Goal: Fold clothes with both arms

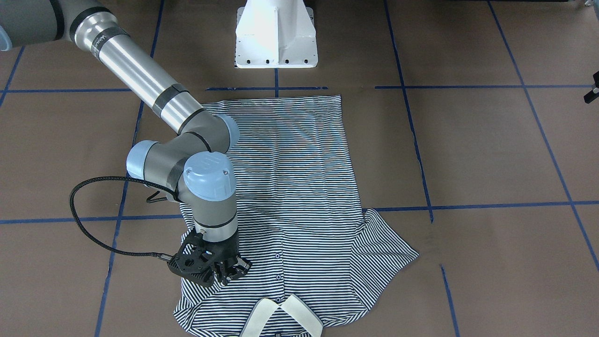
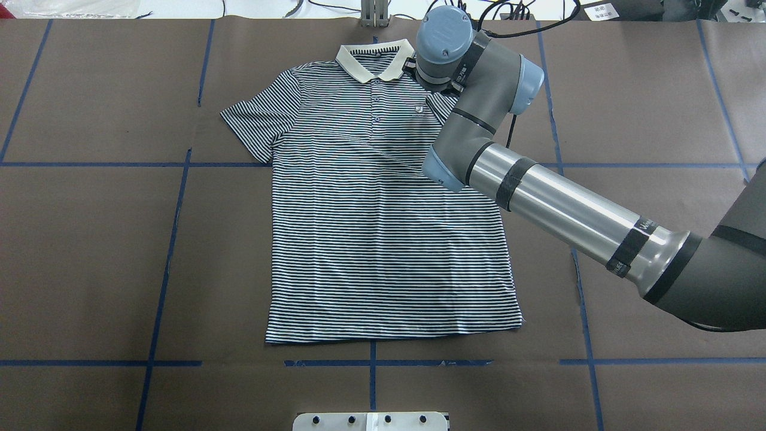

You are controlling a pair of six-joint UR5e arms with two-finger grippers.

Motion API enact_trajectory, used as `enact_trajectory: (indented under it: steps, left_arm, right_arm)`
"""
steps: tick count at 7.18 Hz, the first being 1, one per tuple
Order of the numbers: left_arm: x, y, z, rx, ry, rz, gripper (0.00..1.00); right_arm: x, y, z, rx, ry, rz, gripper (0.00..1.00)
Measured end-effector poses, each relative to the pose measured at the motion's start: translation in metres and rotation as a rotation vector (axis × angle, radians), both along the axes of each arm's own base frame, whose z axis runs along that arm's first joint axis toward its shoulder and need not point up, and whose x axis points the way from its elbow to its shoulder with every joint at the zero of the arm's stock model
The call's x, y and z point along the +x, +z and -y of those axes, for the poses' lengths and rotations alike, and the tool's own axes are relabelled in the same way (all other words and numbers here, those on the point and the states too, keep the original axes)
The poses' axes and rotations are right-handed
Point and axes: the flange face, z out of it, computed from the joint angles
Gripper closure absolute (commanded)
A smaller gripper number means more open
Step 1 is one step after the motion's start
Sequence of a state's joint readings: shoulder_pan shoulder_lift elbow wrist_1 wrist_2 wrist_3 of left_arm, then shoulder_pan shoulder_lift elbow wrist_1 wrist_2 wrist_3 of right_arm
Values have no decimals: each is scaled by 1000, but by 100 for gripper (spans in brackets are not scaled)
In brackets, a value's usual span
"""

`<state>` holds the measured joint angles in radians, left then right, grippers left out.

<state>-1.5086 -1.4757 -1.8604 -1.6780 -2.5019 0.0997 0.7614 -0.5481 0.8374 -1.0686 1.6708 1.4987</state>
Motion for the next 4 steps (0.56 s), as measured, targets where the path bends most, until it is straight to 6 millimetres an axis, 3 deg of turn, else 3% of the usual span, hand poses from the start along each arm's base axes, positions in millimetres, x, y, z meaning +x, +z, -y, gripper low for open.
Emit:
enact_trajectory:
  steps: [2,3,4]
  left_arm:
    - [18,-14,3,-66,-15,-72,1]
    - [48,-31,13,-119,-22,-114,3]
    - [92,-53,34,-182,-39,-136,4]
  right_arm:
    - [0,-7,-1,8,2,8,0]
    - [6,-20,-3,20,0,32,0]
    - [17,-30,-7,28,-10,67,0]
